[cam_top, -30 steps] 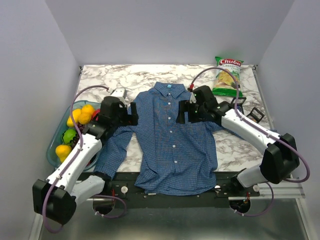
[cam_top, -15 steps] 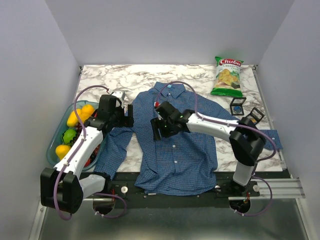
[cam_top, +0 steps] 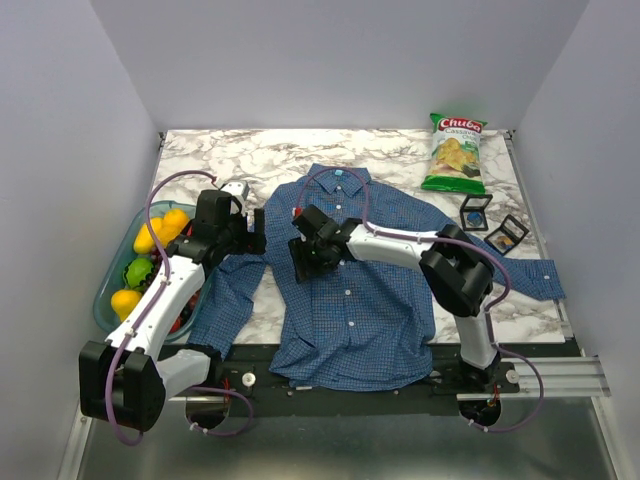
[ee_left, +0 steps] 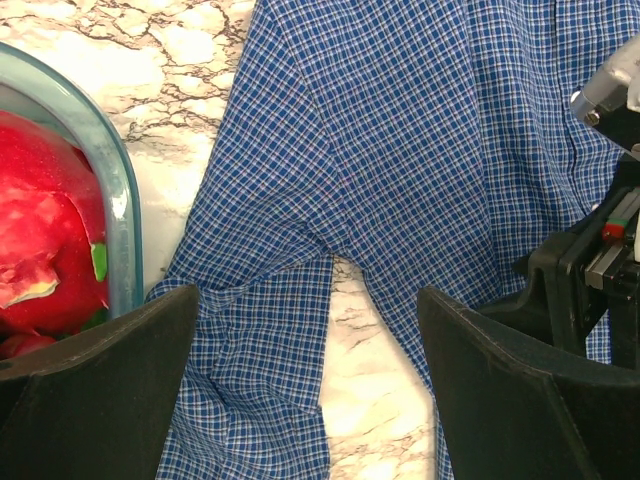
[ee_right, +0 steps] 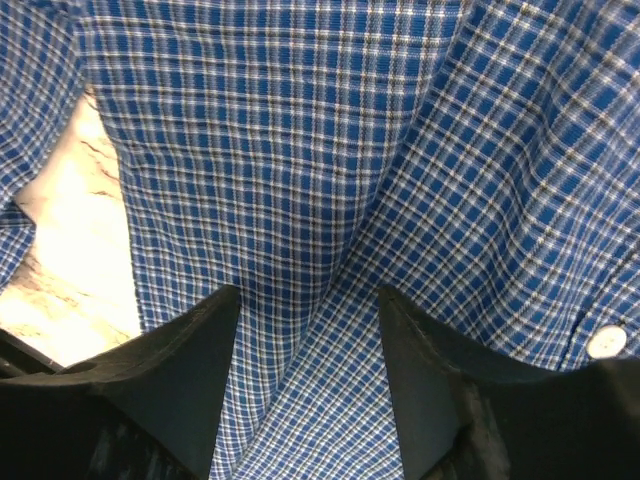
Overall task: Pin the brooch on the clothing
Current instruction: Flatten out the clothes at the center of the board.
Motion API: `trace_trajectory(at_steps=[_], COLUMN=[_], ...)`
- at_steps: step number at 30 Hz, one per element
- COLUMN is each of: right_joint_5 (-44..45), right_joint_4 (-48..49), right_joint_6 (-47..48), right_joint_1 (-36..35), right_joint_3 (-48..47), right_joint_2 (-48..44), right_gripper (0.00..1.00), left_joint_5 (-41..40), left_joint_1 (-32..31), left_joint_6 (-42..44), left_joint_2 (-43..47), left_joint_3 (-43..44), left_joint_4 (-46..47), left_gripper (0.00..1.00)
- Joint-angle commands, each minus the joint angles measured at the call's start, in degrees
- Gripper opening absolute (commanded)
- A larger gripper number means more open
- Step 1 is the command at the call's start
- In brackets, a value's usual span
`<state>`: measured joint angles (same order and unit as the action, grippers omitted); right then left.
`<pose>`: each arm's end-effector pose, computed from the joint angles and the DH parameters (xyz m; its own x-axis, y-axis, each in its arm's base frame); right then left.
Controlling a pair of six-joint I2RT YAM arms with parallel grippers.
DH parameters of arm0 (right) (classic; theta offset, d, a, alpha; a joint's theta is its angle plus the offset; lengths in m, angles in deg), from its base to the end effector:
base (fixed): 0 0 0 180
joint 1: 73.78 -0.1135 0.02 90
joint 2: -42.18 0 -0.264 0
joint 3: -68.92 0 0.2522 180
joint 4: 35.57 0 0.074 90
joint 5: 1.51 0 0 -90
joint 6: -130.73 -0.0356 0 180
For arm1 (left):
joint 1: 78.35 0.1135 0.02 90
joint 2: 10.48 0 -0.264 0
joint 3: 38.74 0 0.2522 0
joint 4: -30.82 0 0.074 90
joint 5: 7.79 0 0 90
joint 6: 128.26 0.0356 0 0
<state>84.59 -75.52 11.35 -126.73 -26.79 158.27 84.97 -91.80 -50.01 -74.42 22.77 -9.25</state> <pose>0.2552 0.3420 0.1676 -0.8568 -0.3226 -0.4023 -0.4547 0.8406 0.2943 0.2299 -0.0567 0.2660 -0.6976 -0.0423 -0.7152 0.1275 0.9750 -0.1820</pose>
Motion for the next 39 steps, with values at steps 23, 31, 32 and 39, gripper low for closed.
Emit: trace_trajectory(at_steps=[23, 31, 32, 39], right_joint_5=[11.2, 10.7, 10.7, 8.7], right_joint_4=[-2.5, -1.0, -0.6, 1.1], right_joint_6=[-0.1, 1.6, 1.7, 1.8], right_joint_1=[8.3, 11.6, 11.7, 12.3], right_joint_3=[10.8, 13.7, 13.8, 15.7], right_joint_2=[-11.2, -13.4, -13.6, -14.3], right_gripper=[0.01, 0.01, 0.01, 0.01], left_joint_5=[7.9, 4.7, 3.2, 5.3], left_joint_1=[-0.2, -3.0, -3.0, -2.9], left_joint_6=[2.0, 1.9, 1.8, 2.5], left_joint_2=[-2.3, -9.9, -10.6, -15.9], left_joint_3=[-1.0, 1.3, 1.6, 3.5], left_joint_4=[0.1, -2.7, -3.0, -4.4], left_gripper=[0.99, 0.99, 0.99, 0.99])
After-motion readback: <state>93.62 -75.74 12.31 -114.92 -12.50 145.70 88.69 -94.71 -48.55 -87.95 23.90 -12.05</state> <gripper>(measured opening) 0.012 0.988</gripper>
